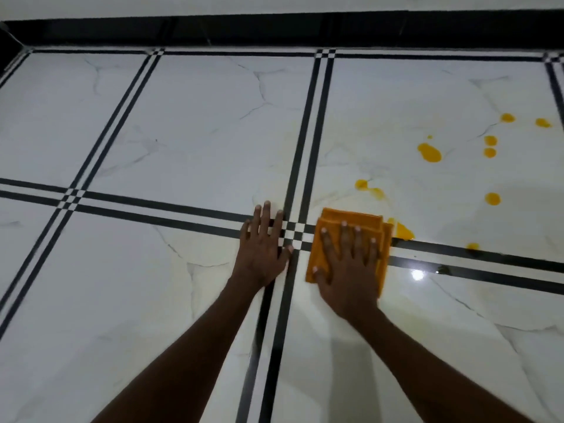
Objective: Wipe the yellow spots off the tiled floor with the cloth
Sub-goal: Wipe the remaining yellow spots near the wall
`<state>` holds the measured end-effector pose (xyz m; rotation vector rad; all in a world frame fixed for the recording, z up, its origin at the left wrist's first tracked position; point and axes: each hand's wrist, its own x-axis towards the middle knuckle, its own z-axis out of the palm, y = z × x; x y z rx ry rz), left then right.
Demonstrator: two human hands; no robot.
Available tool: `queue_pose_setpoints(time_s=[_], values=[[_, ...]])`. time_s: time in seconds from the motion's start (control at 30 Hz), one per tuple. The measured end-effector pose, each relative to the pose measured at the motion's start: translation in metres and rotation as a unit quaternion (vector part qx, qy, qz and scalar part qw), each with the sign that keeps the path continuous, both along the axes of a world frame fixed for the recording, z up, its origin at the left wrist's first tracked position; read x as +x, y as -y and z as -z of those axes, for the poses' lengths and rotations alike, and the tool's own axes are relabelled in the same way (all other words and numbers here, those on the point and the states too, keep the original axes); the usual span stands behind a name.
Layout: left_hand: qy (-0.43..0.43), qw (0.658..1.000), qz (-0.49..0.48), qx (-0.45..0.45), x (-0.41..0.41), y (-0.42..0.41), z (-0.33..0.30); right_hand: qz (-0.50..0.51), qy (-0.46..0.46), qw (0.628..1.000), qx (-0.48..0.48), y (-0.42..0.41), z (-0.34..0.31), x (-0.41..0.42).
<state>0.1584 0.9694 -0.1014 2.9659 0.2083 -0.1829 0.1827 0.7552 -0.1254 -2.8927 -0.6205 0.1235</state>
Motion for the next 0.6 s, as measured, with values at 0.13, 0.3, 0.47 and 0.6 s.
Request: queue_pose_setpoints(time_s=[0.13, 0.3, 0.47, 0.6], values=[[-0.053, 0.998, -0.002, 0.017, 0.048, 0.006, 0.006, -0.097, -0.006, 0.995, -0.008, -0.006, 0.002, 0.072], [-0.096, 0.994, -0.026, 0.046, 0.057, 0.016, 0.002, 0.055, 0.020, 0.998, -0.015, 0.042, 0.001, 0.134], [-0.116, 0.991, -0.056, 0.036, 0.069, 0.028, -0.013, -0.078, -0.006, 0.997, -0.009, 0.033, 0.000, 0.047], [-0.127, 0.991, -0.035, 0.037, 0.064, 0.018, -0.006, -0.133, 0.002, 0.991, -0.030, 0.007, 0.002, 0.117]])
